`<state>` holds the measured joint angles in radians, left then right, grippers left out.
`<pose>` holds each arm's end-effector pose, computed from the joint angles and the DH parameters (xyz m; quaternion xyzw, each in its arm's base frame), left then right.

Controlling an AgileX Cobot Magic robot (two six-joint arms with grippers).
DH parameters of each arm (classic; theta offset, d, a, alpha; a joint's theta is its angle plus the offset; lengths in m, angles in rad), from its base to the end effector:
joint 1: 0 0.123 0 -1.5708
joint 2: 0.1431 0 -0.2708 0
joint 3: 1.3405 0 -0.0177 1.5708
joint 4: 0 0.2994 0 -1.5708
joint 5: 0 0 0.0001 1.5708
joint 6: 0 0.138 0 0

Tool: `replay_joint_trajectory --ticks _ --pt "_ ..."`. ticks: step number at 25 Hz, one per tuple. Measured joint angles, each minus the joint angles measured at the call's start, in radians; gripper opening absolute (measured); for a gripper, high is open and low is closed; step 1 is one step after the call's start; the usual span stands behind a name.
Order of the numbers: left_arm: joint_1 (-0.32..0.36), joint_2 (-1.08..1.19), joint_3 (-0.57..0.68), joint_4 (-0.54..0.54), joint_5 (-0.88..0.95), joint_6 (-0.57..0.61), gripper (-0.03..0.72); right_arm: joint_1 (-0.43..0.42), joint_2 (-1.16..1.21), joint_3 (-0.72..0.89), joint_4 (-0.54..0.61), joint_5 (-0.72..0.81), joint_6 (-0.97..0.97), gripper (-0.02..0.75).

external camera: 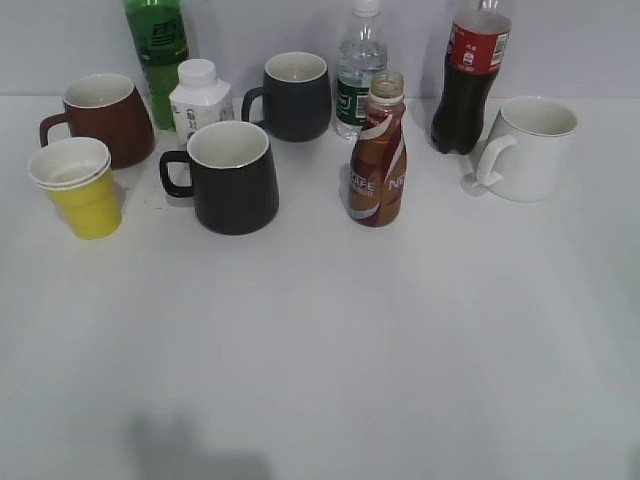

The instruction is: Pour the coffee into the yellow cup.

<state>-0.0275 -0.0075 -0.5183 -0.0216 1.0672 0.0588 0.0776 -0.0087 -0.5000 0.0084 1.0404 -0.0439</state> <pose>0.0902 -0.0051 0.2857 0.0372 0.8473 -0.0025 0.5298 0.0937 0.0083 0.2825 -0.0515 0.8440 0.0132 0.5337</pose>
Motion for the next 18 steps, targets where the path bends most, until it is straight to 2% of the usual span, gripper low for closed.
replay_joint_trajectory --ticks 18 --pt "0.000 0.000 0.000 0.000 0.000 0.000 0.239 0.000 0.000 0.000 0.000 0.000 0.000 0.483"
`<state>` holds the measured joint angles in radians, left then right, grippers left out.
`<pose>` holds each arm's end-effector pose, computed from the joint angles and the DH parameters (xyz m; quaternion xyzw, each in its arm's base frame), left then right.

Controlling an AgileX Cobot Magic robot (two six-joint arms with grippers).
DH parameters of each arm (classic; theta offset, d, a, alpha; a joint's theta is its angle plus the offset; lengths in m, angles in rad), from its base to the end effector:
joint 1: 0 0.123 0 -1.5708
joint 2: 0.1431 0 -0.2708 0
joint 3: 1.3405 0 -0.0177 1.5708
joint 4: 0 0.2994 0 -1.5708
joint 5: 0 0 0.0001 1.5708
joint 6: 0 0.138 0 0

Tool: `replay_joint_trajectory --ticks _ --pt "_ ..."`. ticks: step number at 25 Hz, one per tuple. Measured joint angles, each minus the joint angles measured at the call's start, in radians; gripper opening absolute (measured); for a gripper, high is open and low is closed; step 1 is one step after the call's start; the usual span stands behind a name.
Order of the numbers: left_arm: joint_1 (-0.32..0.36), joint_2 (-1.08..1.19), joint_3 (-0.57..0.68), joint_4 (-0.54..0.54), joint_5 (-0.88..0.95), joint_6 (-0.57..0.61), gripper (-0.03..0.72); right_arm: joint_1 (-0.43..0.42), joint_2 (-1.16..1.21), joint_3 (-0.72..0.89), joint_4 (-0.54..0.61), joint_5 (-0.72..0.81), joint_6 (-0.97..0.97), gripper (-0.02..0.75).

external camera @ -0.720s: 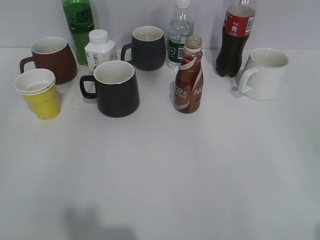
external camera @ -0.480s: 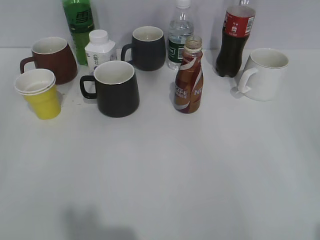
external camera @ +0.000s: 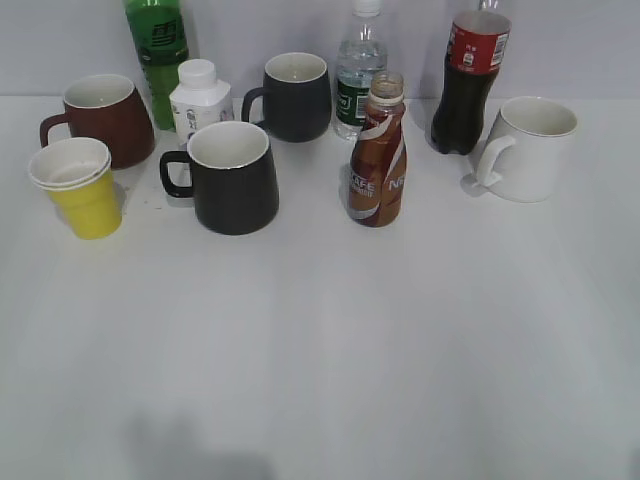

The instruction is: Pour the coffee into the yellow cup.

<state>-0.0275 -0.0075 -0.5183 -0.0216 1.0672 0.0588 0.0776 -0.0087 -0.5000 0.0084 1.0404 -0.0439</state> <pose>0.0902 -0.0051 0.2857 0.0372 0.8473 -0.0025 0.5298 0.0937 0.0083 0.2825 -0.0515 0.8440 0.0132 0.5337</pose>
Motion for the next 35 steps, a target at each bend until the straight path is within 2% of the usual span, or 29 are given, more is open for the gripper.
replay_joint_trajectory --ticks 20,25,30,35 --pt "0.000 0.004 -0.013 -0.008 -0.029 0.000 0.239 0.000 0.002 -0.007 0.000 -0.013 0.000 0.483" --pt "-0.002 0.088 -0.020 -0.003 -0.263 0.000 0.239 0.000 0.072 -0.021 0.042 -0.228 0.001 0.483" --pt "-0.009 0.210 0.078 -0.003 -0.611 0.000 0.244 0.002 0.247 -0.008 0.077 -0.484 0.001 0.483" --pt "-0.009 0.447 0.175 -0.007 -1.022 0.000 0.269 0.082 0.425 0.002 0.113 -0.676 -0.016 0.483"
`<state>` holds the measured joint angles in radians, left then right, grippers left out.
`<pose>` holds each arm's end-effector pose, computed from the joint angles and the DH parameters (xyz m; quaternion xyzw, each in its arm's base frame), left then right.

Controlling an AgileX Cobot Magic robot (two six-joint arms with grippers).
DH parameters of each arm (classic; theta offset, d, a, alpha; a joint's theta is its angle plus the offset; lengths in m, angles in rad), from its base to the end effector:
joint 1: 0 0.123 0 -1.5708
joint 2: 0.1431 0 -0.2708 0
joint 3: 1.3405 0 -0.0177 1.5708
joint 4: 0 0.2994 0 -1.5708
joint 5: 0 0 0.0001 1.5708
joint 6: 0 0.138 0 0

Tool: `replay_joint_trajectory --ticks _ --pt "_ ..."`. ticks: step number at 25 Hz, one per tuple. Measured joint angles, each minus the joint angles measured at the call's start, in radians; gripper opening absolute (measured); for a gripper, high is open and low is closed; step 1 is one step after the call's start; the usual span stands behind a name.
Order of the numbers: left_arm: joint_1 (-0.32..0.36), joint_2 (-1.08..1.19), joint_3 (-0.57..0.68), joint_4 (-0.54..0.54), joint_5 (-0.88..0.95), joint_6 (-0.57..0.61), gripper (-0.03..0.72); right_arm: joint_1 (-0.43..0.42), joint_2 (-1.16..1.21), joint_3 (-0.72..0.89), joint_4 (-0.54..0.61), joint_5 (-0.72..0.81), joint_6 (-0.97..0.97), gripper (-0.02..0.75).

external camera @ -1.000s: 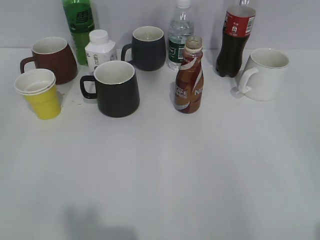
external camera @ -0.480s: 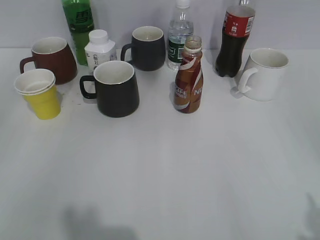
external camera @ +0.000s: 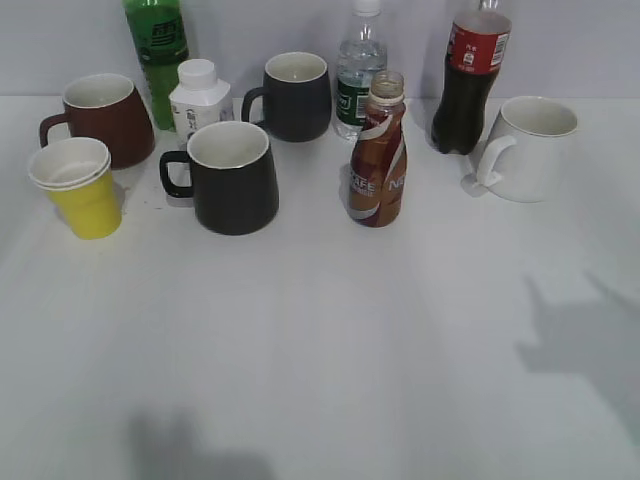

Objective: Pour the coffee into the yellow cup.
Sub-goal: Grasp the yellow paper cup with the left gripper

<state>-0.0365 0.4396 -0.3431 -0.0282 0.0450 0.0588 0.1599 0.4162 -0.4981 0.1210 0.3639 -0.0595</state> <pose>0.2111 -0.0079 0.2793 0.0248 0.7256 -0.0025 0.6877 0.1945 0.0374 0.3081 -0.0546 0.7698 0.0842 0.6304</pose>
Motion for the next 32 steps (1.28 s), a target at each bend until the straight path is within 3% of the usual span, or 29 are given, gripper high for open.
replay_joint_trajectory --ticks 6,11,14,23,28,32 --pt "0.000 0.357 0.006 -0.009 -0.350 0.000 0.351 0.132 0.236 0.000 0.007 -0.186 -0.033 0.483" --pt "0.000 0.618 0.006 -0.009 -0.511 -0.024 0.538 0.214 0.456 0.001 -0.023 -0.339 -0.036 0.483" --pt "-0.001 0.702 0.008 -0.009 -0.518 -0.095 0.600 0.233 0.560 0.001 -0.027 -0.481 -0.037 0.483" --pt "-0.031 0.833 0.087 0.069 -0.631 -0.136 0.618 0.235 0.870 0.001 -0.031 -0.817 -0.002 0.483" --pt "-0.129 0.972 0.091 0.128 -0.778 -0.143 0.618 0.235 0.946 0.001 -0.031 -0.876 0.029 0.483" --pt "-0.140 1.143 0.093 0.130 -0.993 -0.143 0.617 0.235 0.979 0.001 -0.032 -0.906 0.031 0.483"
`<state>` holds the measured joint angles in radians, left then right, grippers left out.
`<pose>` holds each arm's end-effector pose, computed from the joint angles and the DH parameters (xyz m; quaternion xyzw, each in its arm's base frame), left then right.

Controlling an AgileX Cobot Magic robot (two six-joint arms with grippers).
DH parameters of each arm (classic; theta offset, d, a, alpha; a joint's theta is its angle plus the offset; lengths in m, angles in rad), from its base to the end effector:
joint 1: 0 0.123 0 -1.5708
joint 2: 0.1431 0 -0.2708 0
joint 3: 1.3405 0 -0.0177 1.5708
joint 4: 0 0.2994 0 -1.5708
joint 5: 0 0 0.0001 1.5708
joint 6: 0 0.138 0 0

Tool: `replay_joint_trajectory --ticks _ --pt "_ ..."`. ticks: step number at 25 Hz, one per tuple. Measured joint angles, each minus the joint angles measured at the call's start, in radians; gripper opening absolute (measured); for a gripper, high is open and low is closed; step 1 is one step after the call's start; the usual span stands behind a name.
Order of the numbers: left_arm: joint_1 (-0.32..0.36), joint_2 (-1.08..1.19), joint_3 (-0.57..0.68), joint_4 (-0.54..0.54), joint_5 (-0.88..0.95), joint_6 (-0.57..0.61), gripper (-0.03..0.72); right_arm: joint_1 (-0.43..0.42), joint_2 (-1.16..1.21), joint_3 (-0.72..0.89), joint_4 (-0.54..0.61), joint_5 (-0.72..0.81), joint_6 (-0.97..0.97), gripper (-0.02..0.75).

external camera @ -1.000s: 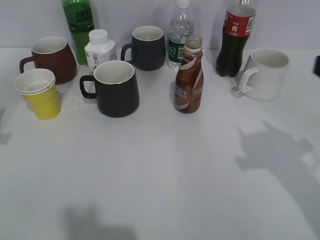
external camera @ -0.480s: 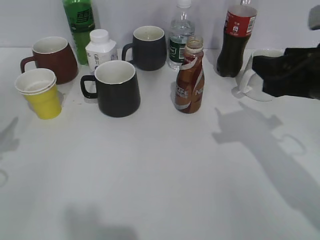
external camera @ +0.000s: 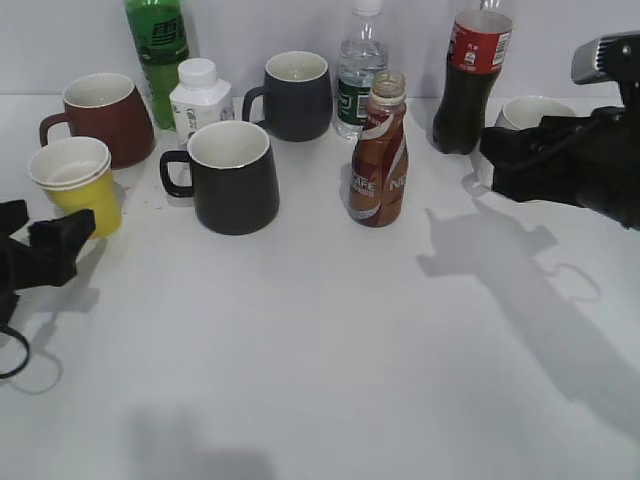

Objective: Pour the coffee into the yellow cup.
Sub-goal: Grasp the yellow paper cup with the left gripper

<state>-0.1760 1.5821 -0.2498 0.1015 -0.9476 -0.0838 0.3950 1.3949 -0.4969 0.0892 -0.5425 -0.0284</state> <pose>0.2792 -0.0612 0.0718 0.0853 0.8000 -0.0923 0.5867 0.3191 0.1262 0.1520 -0.1236 0.7861 0.1151 0.5945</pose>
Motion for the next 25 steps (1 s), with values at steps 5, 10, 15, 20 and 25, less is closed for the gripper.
replay_joint_trajectory --ticks 5,10,15,20,25 --pt "0.000 0.184 -0.033 -0.032 -0.166 0.049 0.617 0.000 0.012 0.000 0.000 -0.036 0.001 0.483" --pt "0.000 0.284 -0.113 -0.046 -0.243 0.084 0.617 0.000 0.013 0.000 -0.009 -0.050 0.006 0.483" --pt "0.000 0.355 -0.210 -0.048 -0.231 0.090 0.616 0.000 0.013 0.000 -0.036 -0.053 0.018 0.483" --pt "0.000 0.401 -0.291 -0.048 -0.228 0.092 0.599 0.000 0.047 0.000 -0.115 -0.089 0.058 0.483" --pt "0.000 0.414 -0.319 -0.049 -0.226 0.093 0.492 0.000 0.116 0.000 -0.262 -0.166 0.156 0.498"
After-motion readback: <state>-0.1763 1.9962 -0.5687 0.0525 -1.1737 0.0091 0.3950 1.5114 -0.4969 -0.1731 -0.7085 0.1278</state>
